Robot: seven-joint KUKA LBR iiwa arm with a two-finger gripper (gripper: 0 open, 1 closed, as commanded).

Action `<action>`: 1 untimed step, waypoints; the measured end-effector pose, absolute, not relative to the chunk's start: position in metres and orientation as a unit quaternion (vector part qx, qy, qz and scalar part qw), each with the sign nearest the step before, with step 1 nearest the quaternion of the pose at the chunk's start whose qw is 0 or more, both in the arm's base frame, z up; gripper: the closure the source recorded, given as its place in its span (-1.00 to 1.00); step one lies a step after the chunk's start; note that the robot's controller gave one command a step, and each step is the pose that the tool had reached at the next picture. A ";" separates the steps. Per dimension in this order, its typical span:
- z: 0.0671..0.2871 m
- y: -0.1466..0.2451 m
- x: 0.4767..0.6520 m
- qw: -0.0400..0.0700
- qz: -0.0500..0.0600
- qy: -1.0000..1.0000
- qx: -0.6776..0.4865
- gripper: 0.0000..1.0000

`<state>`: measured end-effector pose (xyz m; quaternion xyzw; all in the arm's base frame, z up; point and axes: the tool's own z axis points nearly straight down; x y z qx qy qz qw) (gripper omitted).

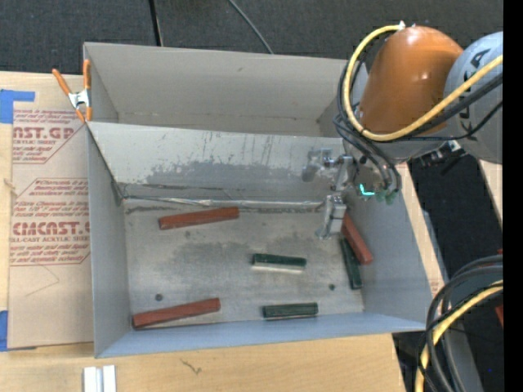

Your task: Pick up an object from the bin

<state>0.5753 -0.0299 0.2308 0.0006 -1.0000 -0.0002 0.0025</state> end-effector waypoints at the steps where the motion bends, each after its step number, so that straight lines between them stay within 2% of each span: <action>1: 0.235 -0.030 0.577 -0.001 0.000 -1.000 0.001 -1.00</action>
Offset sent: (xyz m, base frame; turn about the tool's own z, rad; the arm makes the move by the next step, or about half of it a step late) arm -0.0670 -0.0202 -0.1413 0.0625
